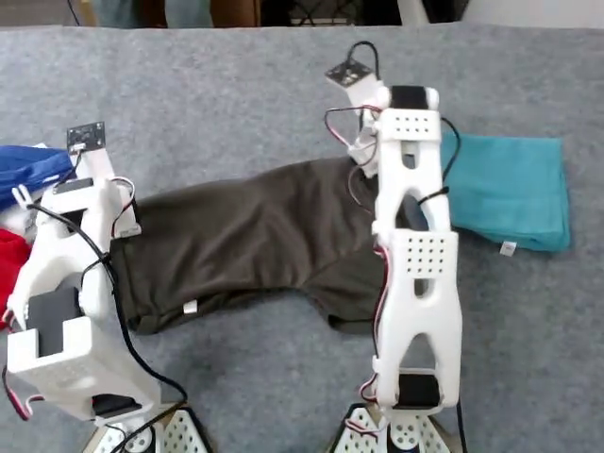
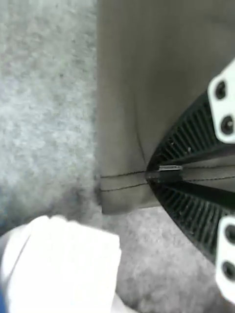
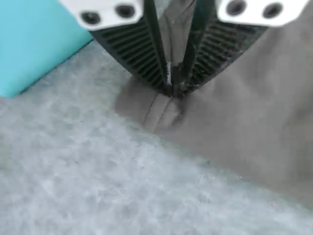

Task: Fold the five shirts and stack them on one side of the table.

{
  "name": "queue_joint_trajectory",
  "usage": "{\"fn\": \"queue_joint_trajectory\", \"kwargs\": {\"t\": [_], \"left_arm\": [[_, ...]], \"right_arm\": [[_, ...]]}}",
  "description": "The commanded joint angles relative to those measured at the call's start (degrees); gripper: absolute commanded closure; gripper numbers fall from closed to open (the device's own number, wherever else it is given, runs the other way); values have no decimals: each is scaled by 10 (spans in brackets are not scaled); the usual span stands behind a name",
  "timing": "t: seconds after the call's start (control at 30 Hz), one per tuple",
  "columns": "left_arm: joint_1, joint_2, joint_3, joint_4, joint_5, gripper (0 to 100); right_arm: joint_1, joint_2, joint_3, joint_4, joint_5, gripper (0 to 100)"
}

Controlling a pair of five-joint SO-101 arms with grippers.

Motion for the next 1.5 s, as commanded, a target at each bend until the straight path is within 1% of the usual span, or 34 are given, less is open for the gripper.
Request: {"fn": "queue_joint_trajectory", "kwargs": {"t": [0.0,0.1,0.2,0.27,0.3,0.37,0.43,0.5,0.57,0.67,0.73,0.8,0.87,1.0,1.13,1.2,1.37,1.47], "left_arm": [[-25,-11,-10,-1,2,971],[-38,4,-17,2,2,971],[-33,12,-26,5,1,972],[-19,8,-24,7,-24,973],[-8,-4,-23,16,-47,973],[10,-52,-19,44,-70,973],[22,-113,4,51,-71,973],[26,-187,36,54,-74,973],[26,-271,83,57,-75,973],[27,-393,157,96,-81,972],[27,-453,211,107,-111,972],[27,-476,254,111,-151,971],[29,-473,291,109,-181,971],[64,-437,339,107,-223,971],[103,-380,365,104,-238,971],[104,-354,359,104,-239,971],[83,-308,332,105,-245,971],[83,-308,337,105,-298,972]], "right_arm": [[34,-3,-27,-19,-5,984],[41,-7,-29,-15,-4,984],[31,-15,-58,17,-5,984],[23,-22,-88,40,-5,984],[21,-25,-109,55,-6,984],[15,-31,-162,91,-6,984],[15,-42,-193,100,-11,984],[21,-64,-193,99,-25,983],[21,-100,-149,101,-29,983],[17,-191,-9,100,-30,983],[12,-258,98,98,-30,984],[9,-314,196,91,-28,984],[4,-357,280,74,-28,984],[-1,-401,429,2,-29,984],[2,-403,544,-76,-29,984],[13,-403,592,-127,-28,984],[51,-396,654,-216,-24,984],[73,-370,647,-226,-5,984]]}}
